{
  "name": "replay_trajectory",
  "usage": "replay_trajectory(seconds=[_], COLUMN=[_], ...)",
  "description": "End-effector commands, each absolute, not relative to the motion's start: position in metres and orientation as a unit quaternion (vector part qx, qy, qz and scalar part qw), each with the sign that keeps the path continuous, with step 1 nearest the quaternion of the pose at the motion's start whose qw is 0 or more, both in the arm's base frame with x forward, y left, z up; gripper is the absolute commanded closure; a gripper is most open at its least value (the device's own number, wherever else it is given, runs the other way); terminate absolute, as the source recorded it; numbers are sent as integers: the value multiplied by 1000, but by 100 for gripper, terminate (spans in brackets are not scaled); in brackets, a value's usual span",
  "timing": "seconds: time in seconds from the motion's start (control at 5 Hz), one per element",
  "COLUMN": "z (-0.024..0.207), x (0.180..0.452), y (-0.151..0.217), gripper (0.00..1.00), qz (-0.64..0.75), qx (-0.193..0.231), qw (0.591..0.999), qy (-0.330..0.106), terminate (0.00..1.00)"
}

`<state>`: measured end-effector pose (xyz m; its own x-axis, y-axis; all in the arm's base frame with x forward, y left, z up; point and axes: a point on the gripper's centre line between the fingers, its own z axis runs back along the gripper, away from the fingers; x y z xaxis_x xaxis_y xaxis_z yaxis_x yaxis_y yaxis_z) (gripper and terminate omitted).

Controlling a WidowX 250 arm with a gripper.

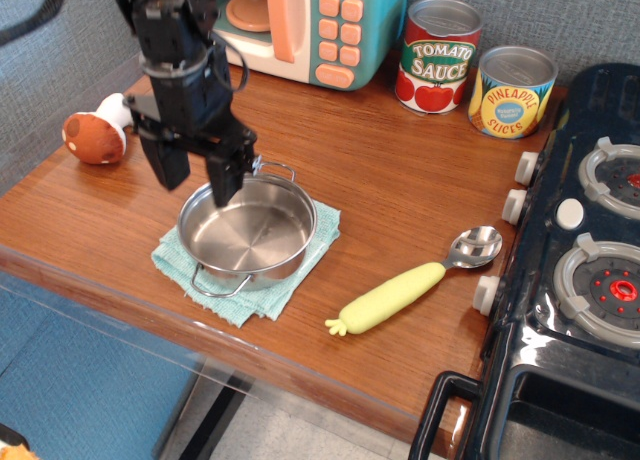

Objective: Place the metal pot on top of the blue cloth

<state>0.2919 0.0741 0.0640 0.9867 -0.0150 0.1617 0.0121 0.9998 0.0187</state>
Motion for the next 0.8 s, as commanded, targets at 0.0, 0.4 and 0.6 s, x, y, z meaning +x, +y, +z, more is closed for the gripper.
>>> replay_trajectory(seconds=[0.0,0.4,0.6], z=[102,102,102], x=[286,286,286], y=[70,70,70], gripper=[0,0,0], qz=[-24,-24,-24], qx=[24,24,24], qw=[991,991,991], qy=[-127,-127,-127], terminate=[0,0,100])
